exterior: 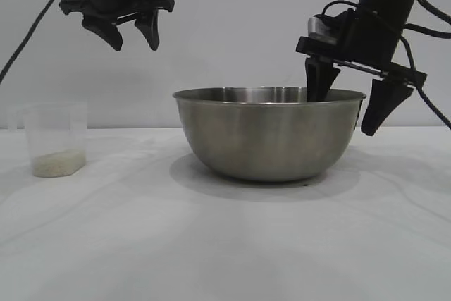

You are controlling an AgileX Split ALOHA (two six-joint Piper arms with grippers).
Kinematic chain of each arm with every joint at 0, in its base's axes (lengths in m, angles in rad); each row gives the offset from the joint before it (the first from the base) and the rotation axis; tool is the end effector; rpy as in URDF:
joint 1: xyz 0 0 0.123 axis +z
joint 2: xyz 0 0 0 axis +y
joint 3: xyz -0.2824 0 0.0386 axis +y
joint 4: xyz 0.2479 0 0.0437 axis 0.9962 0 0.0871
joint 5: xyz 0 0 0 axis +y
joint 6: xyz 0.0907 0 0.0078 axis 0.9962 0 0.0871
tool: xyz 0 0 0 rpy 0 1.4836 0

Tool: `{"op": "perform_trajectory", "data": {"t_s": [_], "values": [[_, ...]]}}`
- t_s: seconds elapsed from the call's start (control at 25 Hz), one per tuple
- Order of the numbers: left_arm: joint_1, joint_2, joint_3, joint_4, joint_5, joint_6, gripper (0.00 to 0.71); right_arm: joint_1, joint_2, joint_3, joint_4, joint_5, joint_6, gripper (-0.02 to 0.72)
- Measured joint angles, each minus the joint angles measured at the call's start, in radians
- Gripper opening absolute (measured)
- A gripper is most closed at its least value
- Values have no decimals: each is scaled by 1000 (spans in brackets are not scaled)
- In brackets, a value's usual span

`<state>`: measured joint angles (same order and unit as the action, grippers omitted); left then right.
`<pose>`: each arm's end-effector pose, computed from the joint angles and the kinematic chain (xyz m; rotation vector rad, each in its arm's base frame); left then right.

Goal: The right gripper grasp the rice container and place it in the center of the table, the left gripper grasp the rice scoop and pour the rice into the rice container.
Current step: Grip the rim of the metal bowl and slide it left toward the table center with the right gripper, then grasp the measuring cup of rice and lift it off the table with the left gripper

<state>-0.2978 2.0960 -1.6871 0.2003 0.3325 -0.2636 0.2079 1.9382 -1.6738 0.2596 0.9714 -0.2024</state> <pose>0.4723 -0.1387 0.2346 0.2123 2.2103 -0.1331 0.4126 0.1068 0.2695 -0.4164 2.6707 0.3351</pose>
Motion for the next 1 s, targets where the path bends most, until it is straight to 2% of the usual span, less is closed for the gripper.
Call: {"op": "perform_trajectory", "data": {"t_s": [0.12,0.32,0.4,0.48,0.56,0.64,0.68,0.84,1.0], "values": [[0,0,0,0,0,0,459,-2,-91,130,-26,-157,-19,555],[0,0,0,0,0,0,459,-2,-219,521,-38,-457,-63,555],[0,0,0,2,0,0,459,-2,-309,632,-41,-534,-79,555],[0,0,0,2,0,0,459,-2,-412,724,-41,-566,-91,555],[0,0,0,2,0,0,459,-2,-526,796,-41,-569,-98,555],[0,0,0,2,0,0,459,-2,-662,856,-41,-525,-99,555],[0,0,0,2,0,0,459,-2,-730,872,-39,-487,-99,555],[0,0,0,2,0,0,459,-2,-969,902,-45,-242,-97,555],[0,0,0,2,0,0,459,-2,-1197,959,-51,-116,-48,555]]}}
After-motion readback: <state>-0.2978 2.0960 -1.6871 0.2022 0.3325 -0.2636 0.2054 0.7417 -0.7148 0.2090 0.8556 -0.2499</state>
